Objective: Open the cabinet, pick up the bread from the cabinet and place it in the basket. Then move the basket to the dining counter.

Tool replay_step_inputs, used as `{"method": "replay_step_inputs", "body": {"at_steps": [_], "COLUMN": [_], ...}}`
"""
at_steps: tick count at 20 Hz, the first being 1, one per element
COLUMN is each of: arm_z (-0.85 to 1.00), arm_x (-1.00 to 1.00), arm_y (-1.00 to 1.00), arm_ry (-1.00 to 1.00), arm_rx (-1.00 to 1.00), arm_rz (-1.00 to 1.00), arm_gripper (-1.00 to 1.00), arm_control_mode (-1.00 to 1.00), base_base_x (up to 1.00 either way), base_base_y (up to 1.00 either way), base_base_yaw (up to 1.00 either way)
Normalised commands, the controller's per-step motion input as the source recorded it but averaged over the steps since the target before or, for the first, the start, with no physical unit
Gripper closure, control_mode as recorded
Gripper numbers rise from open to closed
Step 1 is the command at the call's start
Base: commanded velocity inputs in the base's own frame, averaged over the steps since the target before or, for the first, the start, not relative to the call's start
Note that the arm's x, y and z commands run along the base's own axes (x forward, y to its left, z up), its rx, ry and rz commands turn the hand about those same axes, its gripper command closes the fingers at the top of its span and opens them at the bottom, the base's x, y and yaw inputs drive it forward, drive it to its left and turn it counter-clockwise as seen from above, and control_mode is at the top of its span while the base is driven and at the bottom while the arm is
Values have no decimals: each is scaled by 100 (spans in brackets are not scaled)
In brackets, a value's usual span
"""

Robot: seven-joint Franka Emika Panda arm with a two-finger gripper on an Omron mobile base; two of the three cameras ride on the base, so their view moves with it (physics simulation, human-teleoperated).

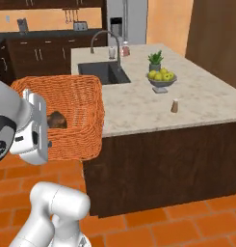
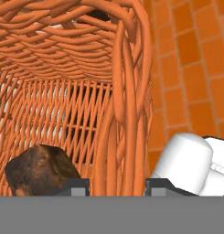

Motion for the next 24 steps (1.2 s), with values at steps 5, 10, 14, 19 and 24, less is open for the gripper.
{"method": "replay_step_inputs", "body": {"at_steps": [5,10,14,19,24], "arm_z": [0,0,0,0,0], "arm_x": [0,0,0,0,0], "arm_y": [0,0,0,0,0], "arm_ry": [0,0,0,0,0], "arm_rx": [0,0,0,0,0], "arm_rz": [0,0,0,0,0], "arm_gripper": [100,100,100,100,100], "arm_control_mode": [100,100,100,100,100], "base_base_x": [100,85,50,5,56], "base_base_y": [-81,-74,-18,-6,-21], "base_base_yaw": [47,37,31,31,15]}}
